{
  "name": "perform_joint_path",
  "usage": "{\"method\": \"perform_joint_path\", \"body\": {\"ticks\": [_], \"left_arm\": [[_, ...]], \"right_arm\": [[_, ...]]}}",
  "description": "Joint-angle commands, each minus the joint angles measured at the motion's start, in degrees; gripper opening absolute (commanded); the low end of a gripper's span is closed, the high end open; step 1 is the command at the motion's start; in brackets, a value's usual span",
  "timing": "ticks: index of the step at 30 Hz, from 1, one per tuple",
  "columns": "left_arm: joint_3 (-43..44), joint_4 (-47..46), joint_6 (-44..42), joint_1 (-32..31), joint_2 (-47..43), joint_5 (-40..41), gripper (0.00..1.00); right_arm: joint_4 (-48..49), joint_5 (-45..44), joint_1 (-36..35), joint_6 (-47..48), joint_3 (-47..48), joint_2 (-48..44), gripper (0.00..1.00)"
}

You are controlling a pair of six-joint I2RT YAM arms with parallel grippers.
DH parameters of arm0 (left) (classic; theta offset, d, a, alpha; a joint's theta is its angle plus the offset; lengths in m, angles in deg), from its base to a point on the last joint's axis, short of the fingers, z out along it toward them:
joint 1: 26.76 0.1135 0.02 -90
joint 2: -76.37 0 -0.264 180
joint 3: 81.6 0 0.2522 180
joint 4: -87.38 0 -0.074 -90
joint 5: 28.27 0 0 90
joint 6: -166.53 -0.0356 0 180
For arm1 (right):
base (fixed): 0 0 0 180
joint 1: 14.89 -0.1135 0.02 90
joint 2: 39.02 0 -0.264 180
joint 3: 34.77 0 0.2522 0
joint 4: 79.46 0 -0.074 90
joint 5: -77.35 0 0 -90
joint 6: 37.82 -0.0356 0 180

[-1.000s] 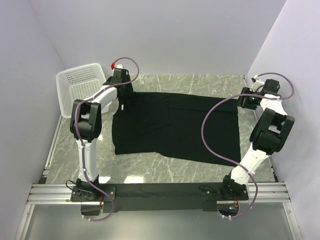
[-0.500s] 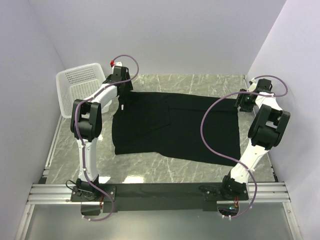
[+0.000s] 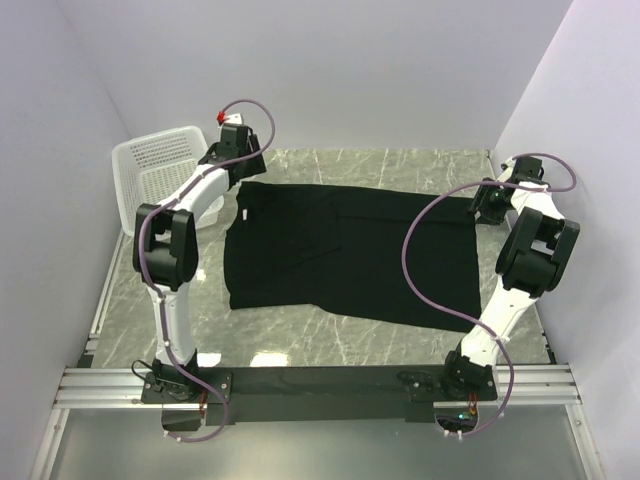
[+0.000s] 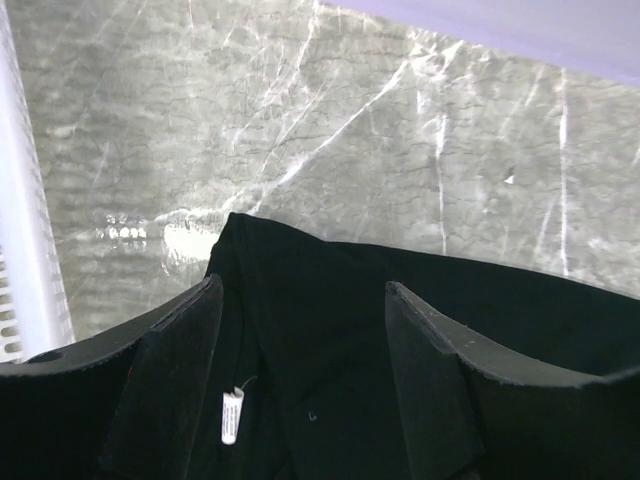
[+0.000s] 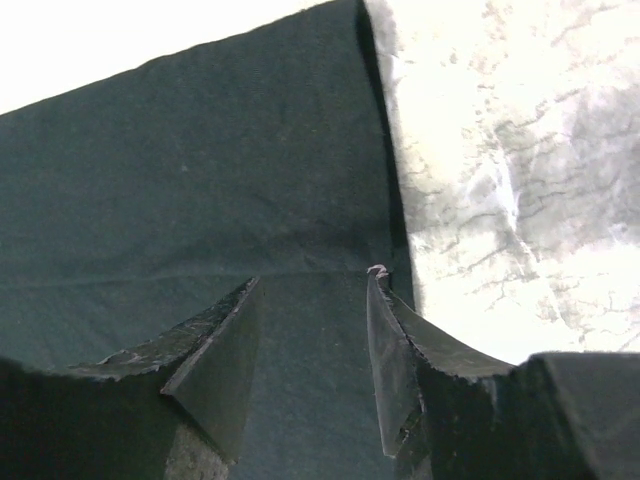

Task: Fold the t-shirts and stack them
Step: Smooth out the T-shirt at the center of the board.

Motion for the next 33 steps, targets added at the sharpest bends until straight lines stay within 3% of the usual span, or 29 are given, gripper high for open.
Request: {"method": "perform_joint_path", "body": {"ticks": [1,12,18,28,32,33], "left_arm": [[-1.3,-1.0,0.3,0.2,-4.1,-1.0,0.71],[-4.2,-0.8,0.6,0.2,-5.1,-0.7,0.71],[-4.0,-0.3,0.1,0.2,-5.1,-0.3,0.71],[-2.8,0.3,-0.7,0.2,-3.5,-0.3,0.71],[-2.3,0.4,-0.9,0.2,-2.8,-0.4,0.71],[-2.2,0.6,-1.1,0.2,-2.7,-0.5,0.71]], "right_arm": [[-0.6,-2.8,0.2,-1.6,0.8,1.3,0.52],[-1.0,-3.0,0.2,-1.9,4.3,5.2,0.49],[-1.2,-3.0,0.3,-1.6,4.8,5.3,0.28],[-2.0,-6.3,0.9,1.3,3.7,2.2,0.07],[-2.3,-7.0,1.0,2.5,3.2,2.1,0.09],[-2.5,-6.9,1.0,2.7,3.2,2.1,0.18]]}}
